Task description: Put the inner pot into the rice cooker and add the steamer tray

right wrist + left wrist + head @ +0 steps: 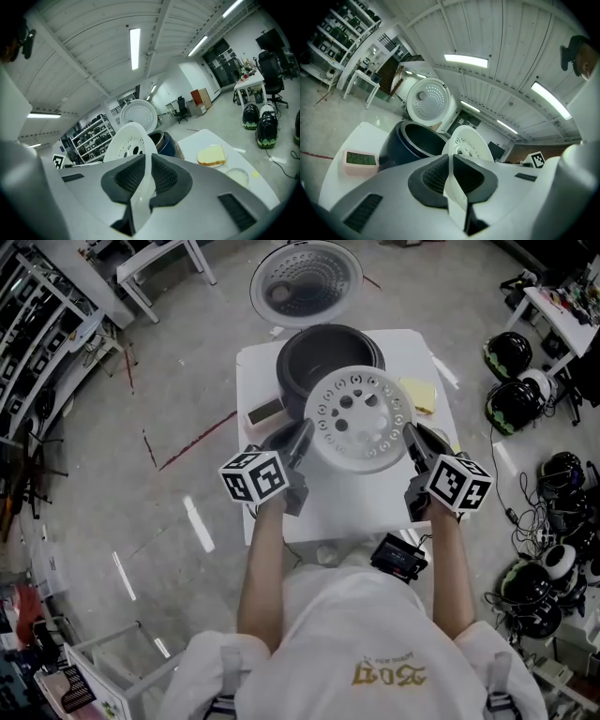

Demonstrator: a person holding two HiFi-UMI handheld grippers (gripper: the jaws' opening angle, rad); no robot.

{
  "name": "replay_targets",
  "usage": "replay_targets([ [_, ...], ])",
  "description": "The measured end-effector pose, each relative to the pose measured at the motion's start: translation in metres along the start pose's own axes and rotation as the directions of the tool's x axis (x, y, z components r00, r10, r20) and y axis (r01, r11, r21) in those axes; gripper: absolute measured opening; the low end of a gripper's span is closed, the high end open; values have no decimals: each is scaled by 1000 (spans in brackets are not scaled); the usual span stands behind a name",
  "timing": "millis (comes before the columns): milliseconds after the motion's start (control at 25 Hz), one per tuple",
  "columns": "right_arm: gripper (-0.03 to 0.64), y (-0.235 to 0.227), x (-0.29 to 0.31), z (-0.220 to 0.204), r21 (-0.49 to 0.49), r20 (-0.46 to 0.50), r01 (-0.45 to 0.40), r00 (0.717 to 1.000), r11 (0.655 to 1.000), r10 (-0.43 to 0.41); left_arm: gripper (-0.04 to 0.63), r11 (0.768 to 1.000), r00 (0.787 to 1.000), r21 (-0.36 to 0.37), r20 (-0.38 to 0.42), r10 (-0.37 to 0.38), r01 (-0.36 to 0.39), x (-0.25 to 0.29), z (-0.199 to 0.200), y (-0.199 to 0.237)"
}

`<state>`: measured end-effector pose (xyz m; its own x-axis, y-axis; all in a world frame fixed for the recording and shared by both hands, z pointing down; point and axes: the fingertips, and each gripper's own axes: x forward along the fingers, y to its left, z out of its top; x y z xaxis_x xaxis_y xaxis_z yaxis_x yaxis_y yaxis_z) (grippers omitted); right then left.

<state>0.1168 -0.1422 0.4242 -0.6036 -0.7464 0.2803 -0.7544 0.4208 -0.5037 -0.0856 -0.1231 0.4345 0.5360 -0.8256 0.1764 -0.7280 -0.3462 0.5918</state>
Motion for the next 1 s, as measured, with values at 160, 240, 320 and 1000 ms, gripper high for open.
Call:
replay_targets([
  [160, 54, 11, 14, 11, -11, 4, -17, 1000, 1000, 17, 48, 1000, 1000, -3, 22, 13, -13, -3, 16, 8],
  [240, 52, 15, 23, 15, -18, -3, -25, 1000, 1000, 25, 48, 1000, 999, -9, 32, 24, -24, -2, 23, 13],
  [320, 53, 18, 33, 20, -22, -13, -37, 999, 999, 37, 48, 999, 999, -15, 41, 34, -33, -2, 31, 18],
  [1000, 52, 30, 94, 59, -39, 11, -93, 996, 995, 93, 48, 998, 994, -39, 95, 53, -49, 19, 79, 54],
])
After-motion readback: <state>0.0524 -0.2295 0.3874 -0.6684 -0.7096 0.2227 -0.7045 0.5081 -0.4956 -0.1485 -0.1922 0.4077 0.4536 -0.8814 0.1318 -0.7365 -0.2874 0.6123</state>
